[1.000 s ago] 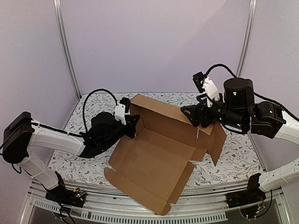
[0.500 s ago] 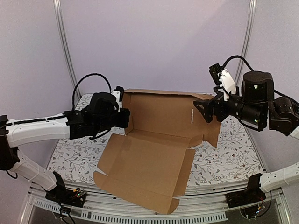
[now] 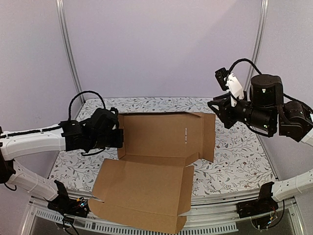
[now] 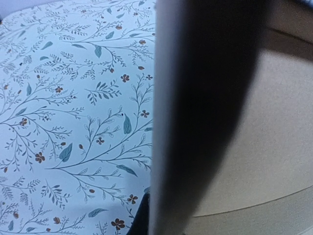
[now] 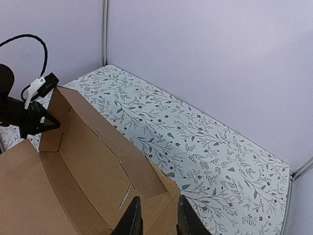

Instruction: Fold the paper box

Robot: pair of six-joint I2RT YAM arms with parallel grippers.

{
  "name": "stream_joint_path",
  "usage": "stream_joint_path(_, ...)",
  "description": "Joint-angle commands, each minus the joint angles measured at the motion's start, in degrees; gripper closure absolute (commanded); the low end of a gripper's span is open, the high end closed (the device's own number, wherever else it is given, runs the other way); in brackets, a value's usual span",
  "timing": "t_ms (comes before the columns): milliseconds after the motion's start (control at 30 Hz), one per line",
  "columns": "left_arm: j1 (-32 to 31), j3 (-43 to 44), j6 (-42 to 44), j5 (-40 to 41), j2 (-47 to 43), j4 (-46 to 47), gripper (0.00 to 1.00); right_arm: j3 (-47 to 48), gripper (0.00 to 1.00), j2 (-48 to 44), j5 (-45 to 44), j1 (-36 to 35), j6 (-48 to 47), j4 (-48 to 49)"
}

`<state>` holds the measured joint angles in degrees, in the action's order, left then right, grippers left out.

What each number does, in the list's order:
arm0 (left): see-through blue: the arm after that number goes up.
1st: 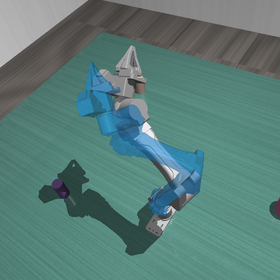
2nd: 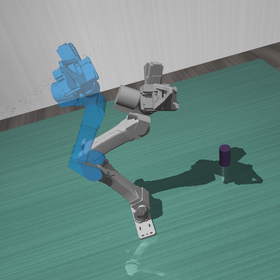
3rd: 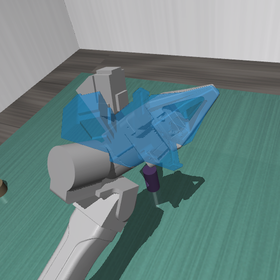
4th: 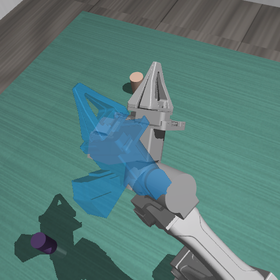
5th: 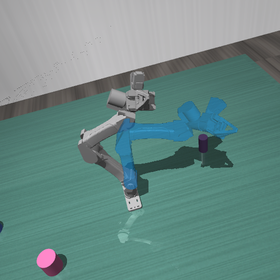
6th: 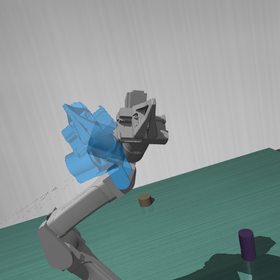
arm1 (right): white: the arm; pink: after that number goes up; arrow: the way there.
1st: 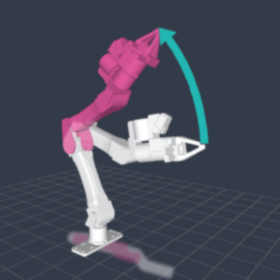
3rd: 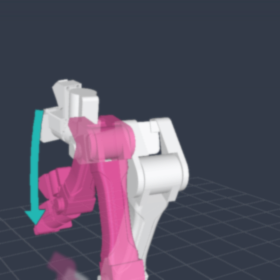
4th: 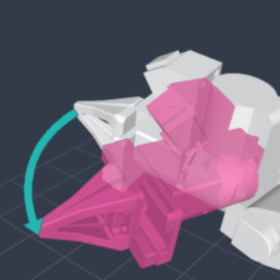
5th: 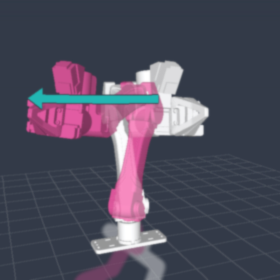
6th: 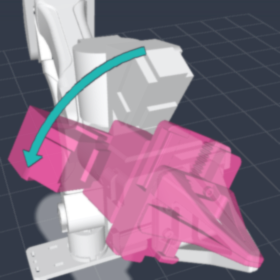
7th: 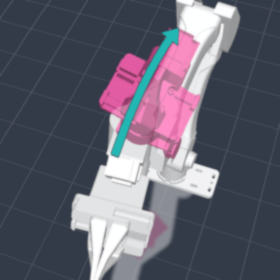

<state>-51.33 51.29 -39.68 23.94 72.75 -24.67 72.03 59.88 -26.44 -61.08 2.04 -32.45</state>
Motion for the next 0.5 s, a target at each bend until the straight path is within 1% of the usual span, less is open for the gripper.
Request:
stream_joint_path(0,0.22,-1.24,-2.92,-0.73,-2.47,-2.23,1.00,-0.39,0.87,1.53,1.29,0.12,-0.22,0.39)
stream_joint_path(67,0.14,-1.48,-3.19,-0.90,-2.73,-2.76,1.00,-0.46,0.99,2.88,1.77,0.11,-0.08,0.43)
stream_joint_path(200,-0.06,-1.63,-3.21,-1.40,-3.46,-3.16,1.00,-0.49,1.00,5.62,2.66,0.17,0.38,0.85)
stream_joint_path(467,-0.44,-2.49,-2.76,-2.34,-3.89,-3.00,1.00,-0.57,1.00,9.59,1.48,0.16,-0.01,1.07)
